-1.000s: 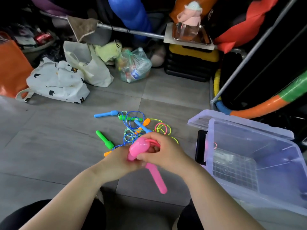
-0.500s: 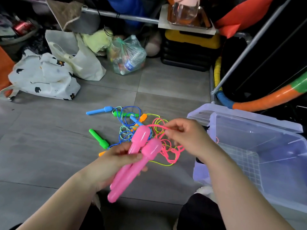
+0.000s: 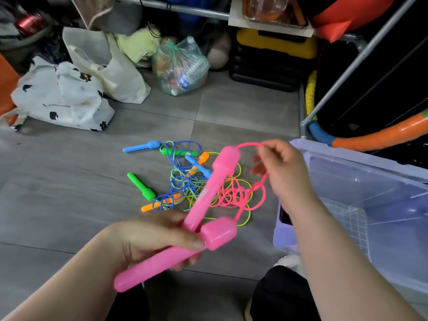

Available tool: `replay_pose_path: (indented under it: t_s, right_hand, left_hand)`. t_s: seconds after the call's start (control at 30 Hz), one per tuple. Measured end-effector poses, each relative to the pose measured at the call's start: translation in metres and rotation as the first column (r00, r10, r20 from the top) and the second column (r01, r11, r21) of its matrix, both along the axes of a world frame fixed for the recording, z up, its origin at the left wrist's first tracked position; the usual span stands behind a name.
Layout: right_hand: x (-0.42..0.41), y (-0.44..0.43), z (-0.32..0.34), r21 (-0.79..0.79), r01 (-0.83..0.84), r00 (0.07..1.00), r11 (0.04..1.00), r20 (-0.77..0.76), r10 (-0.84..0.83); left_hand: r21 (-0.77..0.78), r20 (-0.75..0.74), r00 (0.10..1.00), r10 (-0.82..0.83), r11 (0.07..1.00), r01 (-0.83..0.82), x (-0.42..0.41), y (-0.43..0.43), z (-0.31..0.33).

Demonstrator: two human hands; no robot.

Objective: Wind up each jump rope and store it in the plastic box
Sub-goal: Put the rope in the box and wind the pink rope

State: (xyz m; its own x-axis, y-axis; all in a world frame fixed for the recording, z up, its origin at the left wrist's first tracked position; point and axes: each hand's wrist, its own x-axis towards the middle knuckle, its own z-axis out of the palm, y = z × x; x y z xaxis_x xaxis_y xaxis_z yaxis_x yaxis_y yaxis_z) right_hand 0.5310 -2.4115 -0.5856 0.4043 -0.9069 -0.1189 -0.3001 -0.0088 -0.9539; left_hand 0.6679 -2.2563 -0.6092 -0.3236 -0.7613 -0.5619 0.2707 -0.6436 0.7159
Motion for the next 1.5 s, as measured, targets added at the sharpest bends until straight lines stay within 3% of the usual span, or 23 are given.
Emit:
replay_pose_path:
  t_s: [0.1,0.27,0.5,0.63,0.7,0.83,0.9,0.97,1.03,1.1,1.13,1.2,1.27,1.3,1.37,1.43,1.5]
  right_hand:
    - [-0.010,-0.007,0.003,0.012,0.033,0.999,0.999,-0.020,-0.033]
    - [-0.006,0.007,0.004,0.088,-0.279,0.954,0.956,-0.083,0.286]
    - [0.002,0.022,-0.003,0.082,-0.531,0.812,0.844,-0.236,0.534]
    - [0.005,0.024,-0.018,-0.015,-0.532,0.795,0.847,-0.352,0.493]
    - [0.005,0.022,-0.020,-0.010,-0.522,0.812,0.853,-0.312,0.493]
    - [0.006,0.024,-0.013,0.234,-0.423,0.896,0.875,-0.038,0.443]
    - [0.006,0.025,-0.015,0.285,-0.408,0.909,0.868,0.040,0.414]
    - [0.005,0.026,-0.019,0.258,-0.439,0.889,0.861,-0.017,0.458]
    - [0.004,0.023,-0.025,0.133,-0.446,0.828,0.885,-0.313,0.465]
    - [-0.003,0.016,-0.032,-0.068,-0.445,0.681,0.893,-0.673,0.288]
    - [-0.008,0.013,-0.033,-0.136,-0.413,0.638,0.900,-0.748,0.180]
    - [-0.016,0.006,-0.034,-0.215,-0.298,0.676,0.930,-0.735,0.047]
    - [-0.019,0.001,-0.034,-0.265,-0.159,0.774,0.951,-0.632,-0.047]
    - [-0.020,-0.001,-0.036,-0.254,-0.131,0.811,0.958,-0.583,-0.043]
    - [-0.018,0.002,-0.037,-0.095,-0.248,0.798,0.964,-0.584,0.148]
    - [-0.014,0.010,-0.041,0.155,-0.430,0.650,0.889,-0.630,0.425]
    - [-0.009,0.018,-0.043,0.176,-0.512,0.579,0.841,-0.652,0.490]
  left_hand:
    - [-0.018,0.011,0.999,0.047,0.999,-0.047,0.001,0.000,-0.003]
    - [-0.042,0.181,0.970,0.161,0.987,-0.156,-0.001,-0.008,-0.007]
    - [-0.036,0.234,0.954,0.186,0.983,-0.183,-0.006,-0.014,-0.013]
    - [-0.078,0.250,0.954,0.167,0.985,-0.152,-0.004,-0.012,-0.014]
    - [-0.091,0.189,0.972,0.137,0.988,-0.121,-0.004,-0.010,-0.009]
    - [-0.145,0.017,0.960,0.278,0.951,-0.273,0.000,-0.008,-0.003]
    - [-0.156,-0.053,0.892,0.449,0.879,-0.451,0.007,-0.010,-0.002]
    - [-0.146,-0.075,0.788,0.611,0.775,-0.614,0.015,-0.012,-0.002]
    - [-0.135,-0.049,0.694,0.718,0.684,-0.717,0.021,-0.014,-0.003]
    - [-0.102,-0.003,0.576,0.817,0.573,-0.813,0.025,-0.015,-0.007]
    - [-0.094,0.039,0.518,0.854,0.520,-0.849,0.028,-0.015,-0.008]
    - [-0.109,0.077,0.440,0.894,0.447,-0.888,0.033,-0.014,-0.009]
    - [-0.142,0.108,0.409,0.906,0.421,-0.896,0.036,-0.012,-0.009]
    - [-0.174,0.150,0.404,0.902,0.426,-0.888,0.036,-0.012,-0.009]
    - [-0.269,0.259,0.424,0.868,0.487,-0.831,0.034,-0.011,-0.009]
    - [-0.313,0.344,0.521,0.781,0.618,-0.721,0.029,-0.011,-0.008]
    - [-0.303,0.483,0.634,0.604,0.794,-0.526,0.022,-0.010,-0.006]
